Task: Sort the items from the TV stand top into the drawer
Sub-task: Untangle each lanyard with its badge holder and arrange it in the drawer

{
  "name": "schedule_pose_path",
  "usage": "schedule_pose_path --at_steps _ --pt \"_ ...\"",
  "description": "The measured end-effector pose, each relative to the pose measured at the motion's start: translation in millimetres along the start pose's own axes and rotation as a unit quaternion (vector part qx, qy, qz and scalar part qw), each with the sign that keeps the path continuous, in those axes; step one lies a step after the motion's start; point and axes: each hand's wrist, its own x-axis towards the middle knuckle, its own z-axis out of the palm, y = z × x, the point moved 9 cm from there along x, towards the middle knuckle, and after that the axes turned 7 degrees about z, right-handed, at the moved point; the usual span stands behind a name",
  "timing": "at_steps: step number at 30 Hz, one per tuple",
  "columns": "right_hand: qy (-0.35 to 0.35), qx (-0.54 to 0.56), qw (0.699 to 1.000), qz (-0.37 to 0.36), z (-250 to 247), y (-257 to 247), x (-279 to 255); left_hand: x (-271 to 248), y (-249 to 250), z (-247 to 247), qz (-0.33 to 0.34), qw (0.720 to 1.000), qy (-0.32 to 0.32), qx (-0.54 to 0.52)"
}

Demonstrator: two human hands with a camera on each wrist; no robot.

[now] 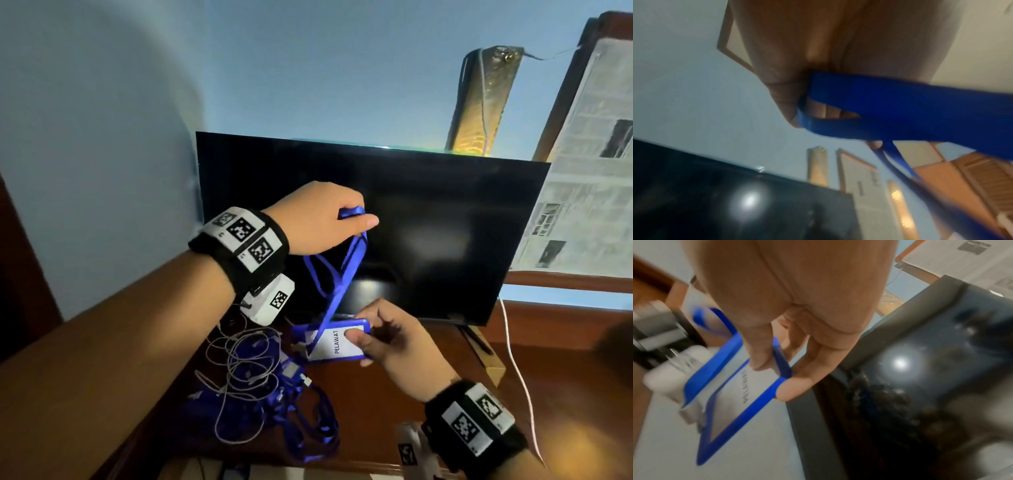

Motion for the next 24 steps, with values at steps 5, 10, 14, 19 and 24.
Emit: schedule_pose_path --at_steps 5,10,14,19,24 --pt "0.074 0.110 0.989 -0.073 -35 -64 -16 -38 -98 71 -0.143 0.984 -0.069 -0.074" --pt "0.166 0.181 0.967 -0.074 -82 -73 -7 -102 -88 126 -0.182 0.961 -0.062 -0.198" --pt "0.257 0.202 0.943 -0.061 -104 -54 7 -134 -26 141 -0.144 0.970 -0.063 -0.184" --pt "0.332 0.051 0.942 -0.024 -111 -6 22 -142 57 104 0.016 0.999 -0.023 0.019" --pt "0.081 -0.074 0.993 0.050 -36 46 20 -109 63 14 0.027 0.997 0.047 0.063"
